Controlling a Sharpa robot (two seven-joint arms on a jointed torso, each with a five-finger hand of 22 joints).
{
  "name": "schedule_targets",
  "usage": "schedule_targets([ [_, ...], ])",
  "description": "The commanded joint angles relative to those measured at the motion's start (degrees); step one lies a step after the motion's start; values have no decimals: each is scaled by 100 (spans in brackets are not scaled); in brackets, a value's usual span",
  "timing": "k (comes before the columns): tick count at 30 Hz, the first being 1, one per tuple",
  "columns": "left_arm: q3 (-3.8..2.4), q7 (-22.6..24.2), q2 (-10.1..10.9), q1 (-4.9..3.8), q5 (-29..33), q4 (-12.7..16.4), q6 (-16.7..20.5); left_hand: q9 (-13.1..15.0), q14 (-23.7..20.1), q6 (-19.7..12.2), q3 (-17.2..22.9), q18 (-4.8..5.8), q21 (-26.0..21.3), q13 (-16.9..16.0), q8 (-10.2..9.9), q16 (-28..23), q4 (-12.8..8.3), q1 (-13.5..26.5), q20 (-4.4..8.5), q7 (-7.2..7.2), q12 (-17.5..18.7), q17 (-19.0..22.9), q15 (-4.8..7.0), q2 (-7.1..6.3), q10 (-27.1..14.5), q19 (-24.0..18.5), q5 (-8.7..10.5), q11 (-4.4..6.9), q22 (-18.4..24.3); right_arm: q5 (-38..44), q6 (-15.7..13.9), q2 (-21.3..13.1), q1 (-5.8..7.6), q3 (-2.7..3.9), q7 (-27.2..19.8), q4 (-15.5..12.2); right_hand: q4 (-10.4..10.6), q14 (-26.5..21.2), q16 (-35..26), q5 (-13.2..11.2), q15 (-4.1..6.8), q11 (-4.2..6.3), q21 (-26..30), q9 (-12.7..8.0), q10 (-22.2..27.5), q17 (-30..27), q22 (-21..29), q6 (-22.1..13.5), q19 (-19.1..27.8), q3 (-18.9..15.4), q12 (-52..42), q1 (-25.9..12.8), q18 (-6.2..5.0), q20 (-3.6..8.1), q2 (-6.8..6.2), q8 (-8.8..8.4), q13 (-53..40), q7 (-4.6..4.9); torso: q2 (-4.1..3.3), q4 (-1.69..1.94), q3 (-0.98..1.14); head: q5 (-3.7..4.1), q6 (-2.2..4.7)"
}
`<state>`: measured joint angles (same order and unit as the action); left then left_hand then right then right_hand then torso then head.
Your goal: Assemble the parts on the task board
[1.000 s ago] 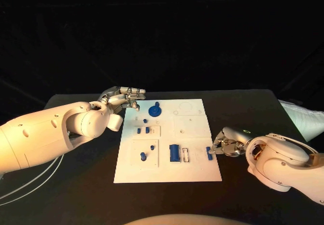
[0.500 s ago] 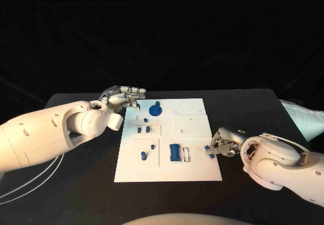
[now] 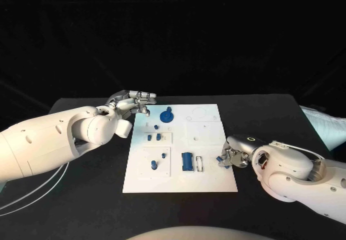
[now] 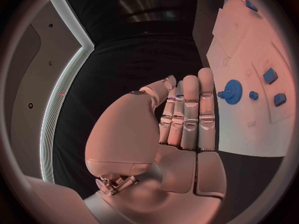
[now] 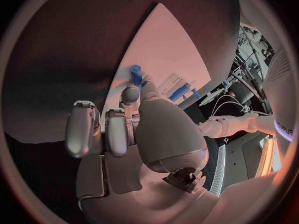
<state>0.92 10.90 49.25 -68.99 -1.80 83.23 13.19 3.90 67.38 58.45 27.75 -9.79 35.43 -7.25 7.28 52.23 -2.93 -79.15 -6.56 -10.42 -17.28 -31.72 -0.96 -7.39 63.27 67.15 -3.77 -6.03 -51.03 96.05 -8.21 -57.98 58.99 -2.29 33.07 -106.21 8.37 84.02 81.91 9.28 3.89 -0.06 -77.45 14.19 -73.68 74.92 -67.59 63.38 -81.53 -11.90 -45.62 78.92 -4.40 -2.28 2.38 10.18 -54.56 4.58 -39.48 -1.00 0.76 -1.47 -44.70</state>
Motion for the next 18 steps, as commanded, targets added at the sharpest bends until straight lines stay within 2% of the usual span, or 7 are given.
schedule_targets([
  [1,-3,17,-3,-2,-3,13,-80,-2,-14,-41,-35,-66,-36,-8,28,-11,-12,10,-7,-4,-13,7,-4,43,-46,32,-13,12,6,716,919,27,-99,-77,115,47,-43,373,-11,-48,8,2,17,-12,-21,342,4,22,2,-17,6,44,-15,23,-31,-45,11,11,3,3,1,3,-8],
  [8,-3,1,-4,-2,-11,13,-104,-2,-15,-44,-38,-67,-40,-10,31,-9,-16,7,-8,-4,-24,12,-4,44,-52,34,-13,12,9,1189,1249,85,-128,-84,125,34,-64,373,-12,-112,2,-5,18,-11,-13,347,-3,19,1,-40,32,43,-13,19,-100,-58,22,18,5,1,-2,4,-11],
  [11,-3,-5,-7,-2,-13,12,-114,-1,-18,-48,-43,-68,-48,-13,37,-5,-22,3,-8,-4,-41,19,-3,46,-62,36,-14,12,13,1204,1293,112,-139,-85,129,32,-115,374,-8,42,8,4,10,-8,-18,357,-22,34,-7,18,26,134,-11,22,-62,-62,7,11,2,3,-1,4,-11],
  [13,-3,-8,-9,-2,-14,12,-117,-1,-18,-48,-43,-68,-48,-13,37,-5,-22,3,-8,-4,-41,19,-3,46,-62,36,-14,12,13,1152,1256,124,-146,-85,138,29,-180,377,-1,107,28,29,0,-5,-36,369,-41,61,-16,149,0,291,-8,31,70,-61,-21,-15,1,3,0,3,-11],
  [14,-3,-8,-9,-2,-15,12,-118,-1,-18,-48,-43,-68,-48,-13,37,-5,-22,3,-8,-4,-41,19,-3,46,-62,36,-14,12,13,1099,1215,127,-150,-86,143,27,-239,380,5,-13,47,52,-7,-6,-45,380,-53,78,-24,277,-14,428,-8,49,177,-64,-39,-22,1,3,0,3,-11],
  [18,-3,-13,-9,-2,-16,12,-119,-1,-18,-48,-43,-68,-48,-13,37,-5,-22,3,-8,-4,-41,19,-3,46,-62,36,-14,12,13,656,828,118,-157,-86,156,9,-390,386,19,-159,78,83,-29,-17,-66,406,-90,85,-47,761,-8,755,2,87,533,-98,-57,-65,2,3,0,0,-15],
])
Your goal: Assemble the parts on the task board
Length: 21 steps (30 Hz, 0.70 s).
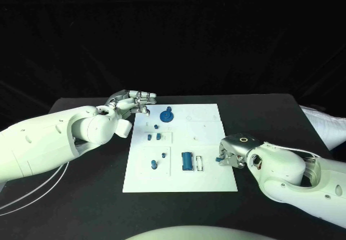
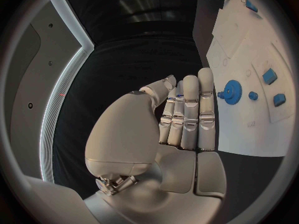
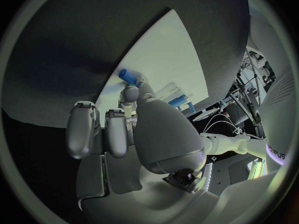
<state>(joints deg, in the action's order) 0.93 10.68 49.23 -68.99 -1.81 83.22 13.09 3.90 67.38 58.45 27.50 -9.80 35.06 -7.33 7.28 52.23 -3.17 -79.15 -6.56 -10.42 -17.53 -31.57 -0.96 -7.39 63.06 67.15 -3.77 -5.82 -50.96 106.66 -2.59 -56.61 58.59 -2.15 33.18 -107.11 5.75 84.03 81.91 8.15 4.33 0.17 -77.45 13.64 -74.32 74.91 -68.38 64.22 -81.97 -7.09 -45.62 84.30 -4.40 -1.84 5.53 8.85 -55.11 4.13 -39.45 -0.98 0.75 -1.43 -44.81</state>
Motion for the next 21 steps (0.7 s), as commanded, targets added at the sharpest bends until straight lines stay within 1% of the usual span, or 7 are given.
schedule_targets([
  [1,-3,9,-6,-2,-14,12,-109,-1,-18,-48,-18,-67,-11,-5,37,-5,2,3,-8,-4,-16,5,-3,46,-41,36,-14,-8,5,-535,147,-25,-119,-100,145,88,-146,385,18,-41,32,56,-30,36,-1,407,-13,-3,-4,353,6,235,4,45,236,29,6,-18,-1,1,1,-5,-4],
  [4,-3,9,-7,-2,-14,12,-109,-1,-18,-48,-18,-67,-11,-5,37,-5,2,3,-8,-4,-16,5,-3,46,-41,36,-14,-8,5,-974,-302,-52,-119,-99,141,45,-113,387,21,85,15,44,-28,30,-5,415,-10,-24,-7,548,56,140,6,37,227,-1,33,-3,-4,7,5,-10,-8],
  [5,-3,8,-8,-2,-15,11,-109,-1,-18,-48,-18,-67,-11,-5,37,-5,2,3,-8,-4,-16,5,-3,46,-41,36,-14,-8,5,-1142,-463,-61,-119,-99,138,26,-49,389,24,215,10,36,-28,24,-5,421,-10,-34,-8,595,76,38,7,29,192,-17,45,0,-4,5,3,-12,-8],
  [8,-3,9,-13,-2,-15,8,-109,-2,-19,-54,-19,-67,-13,-5,36,-5,0,1,-8,-5,-19,7,-3,45,-49,37,-14,-9,6,-1657,-903,-93,-108,-96,131,-41,61,392,30,444,21,47,-33,16,-38,436,-22,-9,-17,911,72,-193,6,31,-30,-46,24,-10,-2,8,3,-10,-7],
  [12,-3,8,-19,-2,-15,5,-109,-2,-19,-54,-19,-67,-13,-5,36,-5,0,1,-8,-5,-19,7,-3,45,-49,37,-14,-9,6,-2236,-1296,-117,-72,-90,122,-114,134,394,31,446,20,49,-28,17,-63,445,-20,27,-17,1357,75,-378,4,33,-233,-66,4,-7,-3,4,0,-18,-9],
  [16,-3,7,-25,-2,-15,5,-110,-2,-19,-54,-19,-67,-13,-5,36,-5,0,1,-8,-5,-19,7,-3,45,-49,37,-14,-9,6,-2633,-1596,-112,-39,-84,113,-170,227,398,39,431,18,33,-31,24,-93,464,-30,52,-23,1822,61,-642,2,32,-500,-86,-32,-1,-5,-2,2,-22,-7],
  [21,-3,6,-30,-2,-15,7,-112,-2,-19,-54,-19,-67,-13,-5,36,-5,0,1,-8,-5,-19,7,-3,45,-49,37,-14,-9,6,-2940,-1819,-62,-15,-79,110,-217,340,406,58,415,12,35,-39,38,-139,494,-46,79,-31,2094,2,-920,8,24,-699,-90,-92,-3,-6,2,-1,-18,-16],
])
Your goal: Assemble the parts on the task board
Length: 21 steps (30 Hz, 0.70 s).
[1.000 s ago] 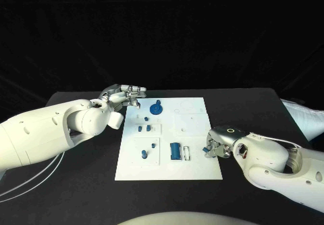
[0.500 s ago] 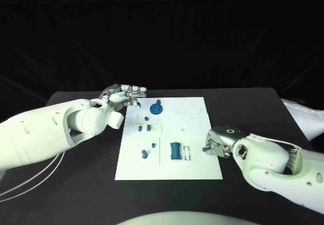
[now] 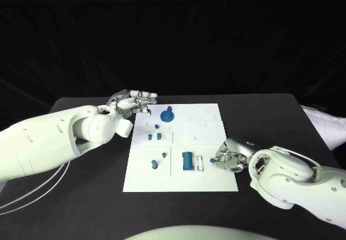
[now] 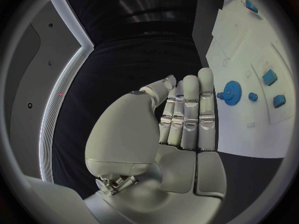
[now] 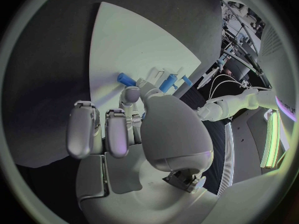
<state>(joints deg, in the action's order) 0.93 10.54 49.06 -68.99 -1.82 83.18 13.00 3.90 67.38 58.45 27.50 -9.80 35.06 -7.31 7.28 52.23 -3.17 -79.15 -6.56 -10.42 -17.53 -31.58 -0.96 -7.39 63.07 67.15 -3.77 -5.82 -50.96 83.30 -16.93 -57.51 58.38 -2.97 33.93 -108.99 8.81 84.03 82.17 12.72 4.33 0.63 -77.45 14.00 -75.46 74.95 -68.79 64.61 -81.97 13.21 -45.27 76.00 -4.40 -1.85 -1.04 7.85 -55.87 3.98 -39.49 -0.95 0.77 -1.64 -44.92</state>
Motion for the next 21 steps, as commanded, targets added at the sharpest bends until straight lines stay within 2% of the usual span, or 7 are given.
schedule_targets([
  [1,-3,20,-13,-3,-15,12,-103,-2,-19,-54,-20,-67,-13,-6,36,-5,0,1,-8,-5,-19,8,-4,45,-49,37,-14,-9,7,-644,-399,42,8,4,36,-31,49,406,32,-41,12,-12,-41,5,-31,491,-9,44,-34,97,-41,-131,8,24,-70,10,-25,11,0,-1,-3,3,-8],
  [5,-3,18,-13,-3,-15,14,-104,-2,-21,-59,-18,-68,-16,-7,37,-4,-7,-8,-8,-5,-23,11,-3,47,-56,37,-16,-9,8,-788,-408,103,17,6,41,-7,128,410,43,36,10,-13,-50,18,-72,507,-24,71,-41,180,-116,-301,11,24,-136,19,-89,12,2,-3,-5,-6,-18],
  [9,-3,15,-16,-3,-15,17,-109,-2,-21,-59,-18,-68,-16,-7,37,-4,-7,-8,-8,-5,-23,11,-3,47,-56,37,-16,-9,8,-858,-335,194,25,6,62,61,258,419,66,272,14,-7,-85,41,-171,536,-80,120,-70,196,-309,-557,21,28,-186,42,-243,1,5,-1,-5,-8,-23],
  [21,-3,8,-23,-3,-15,23,-118,-2,-21,-59,-18,-68,-16,-7,37,-4,-7,-8,-8,-5,-23,11,-3,47,-56,37,-16,-9,8,-933,-131,445,30,7,79,217,347,423,66,437,32,12,-110,83,-297,530,-119,186,-90,151,-630,-794,27,45,-229,80,-509,-23,-3,2,-3,-28,-32],
])
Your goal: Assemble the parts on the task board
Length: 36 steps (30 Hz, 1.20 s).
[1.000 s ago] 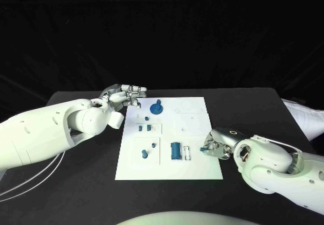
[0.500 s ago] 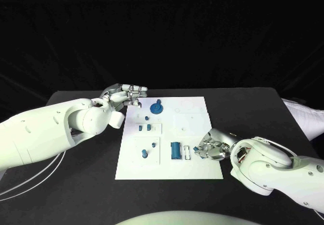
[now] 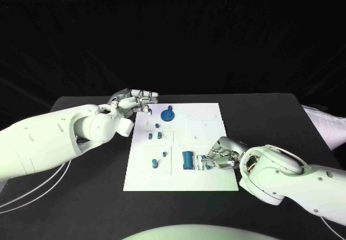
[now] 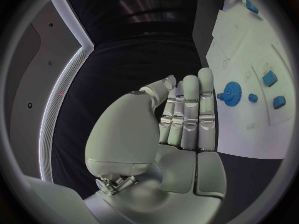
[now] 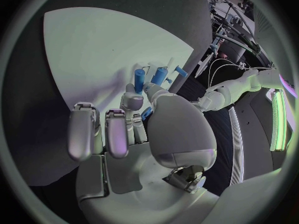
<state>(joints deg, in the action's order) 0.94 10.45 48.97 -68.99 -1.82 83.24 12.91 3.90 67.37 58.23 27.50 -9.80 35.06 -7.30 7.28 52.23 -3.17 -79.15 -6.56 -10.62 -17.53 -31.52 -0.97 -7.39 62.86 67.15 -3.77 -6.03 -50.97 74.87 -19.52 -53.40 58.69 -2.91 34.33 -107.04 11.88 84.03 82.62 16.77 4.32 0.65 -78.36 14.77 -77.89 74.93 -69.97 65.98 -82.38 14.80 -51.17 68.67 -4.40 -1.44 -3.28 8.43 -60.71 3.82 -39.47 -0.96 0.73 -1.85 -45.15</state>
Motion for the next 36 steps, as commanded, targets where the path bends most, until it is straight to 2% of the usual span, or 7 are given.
schedule_targets([
  [1,-3,13,-15,-3,-15,19,-112,-2,-21,-37,-18,-68,-16,-8,37,-4,-7,-8,-8,15,-24,5,-2,47,-35,37,-16,12,9,-93,135,47,-1,0,38,32,43,422,19,38,34,10,-18,8,-59,530,3,51,-48,-11,-58,-67,26,5,-6,24,-40,-7,-3,2,0,-19,-13],
  [4,-3,6,-18,-3,-15,21,-118,-2,-21,-37,-18,-68,-16,-8,37,-4,-7,-8,-8,15,-24,5,-2,47,-35,37,-16,12,9,-97,160,81,0,0,37,55,44,421,16,48,34,12,-19,10,-70,526,0,54,-49,-14,-94,-74,27,5,-8,26,-68,-9,-1,-3,0,-46,-17],
  [14,-3,-2,-27,-3,-15,24,-128,-2,-21,-37,-18,-68,-16,-8,37,-4,-7,-8,-8,15,-24,5,-2,47,-35,37,-16,12,9,-24,269,160,0,0,38,100,58,420,15,43,37,15,-18,23,-87,525,1,70,-49,-53,-140,-126,27,9,-26,37,-112,-13,0,-6,4,-61,-28],
  [21,-3,-6,-24,-3,-15,27,-131,-2,-24,-41,-20,-68,-20,-8,38,-4,-9,-7,-8,13,-31,10,-4,47,-43,37,-15,9,10,57,372,191,0,0,38,105,153,422,22,134,42,20,-22,57,-127,534,-9,101,-52,-242,-274,-327,29,14,-66,59,-241,-22,0,-7,5,-68,-31],
  [29,-3,-15,-18,-4,-15,32,-135,-2,-24,-41,-20,-68,-20,-8,38,-4,-9,-7,-8,13,-31,10,-4,47,-43,37,-15,9,10,76,465,206,0,0,26,105,274,420,25,322,55,36,-17,95,-169,540,-8,146,-49,-460,-400,-482,28,25,-11,87,-371,-44,-2,-5,2,-71,-38],
  [36,-4,-22,-12,-4,-15,37,-140,-2,-24,-41,-20,-68,-20,-8,38,-4,-9,-7,-8,13,-31,10,-4,47,-43,37,-15,9,10,94,477,211,0,0,20,115,339,422,30,354,58,41,-19,110,-175,549,-17,151,-51,-607,-420,-558,30,29,-17,93,-406,-50,-1,-6,5,-76,-43],
])
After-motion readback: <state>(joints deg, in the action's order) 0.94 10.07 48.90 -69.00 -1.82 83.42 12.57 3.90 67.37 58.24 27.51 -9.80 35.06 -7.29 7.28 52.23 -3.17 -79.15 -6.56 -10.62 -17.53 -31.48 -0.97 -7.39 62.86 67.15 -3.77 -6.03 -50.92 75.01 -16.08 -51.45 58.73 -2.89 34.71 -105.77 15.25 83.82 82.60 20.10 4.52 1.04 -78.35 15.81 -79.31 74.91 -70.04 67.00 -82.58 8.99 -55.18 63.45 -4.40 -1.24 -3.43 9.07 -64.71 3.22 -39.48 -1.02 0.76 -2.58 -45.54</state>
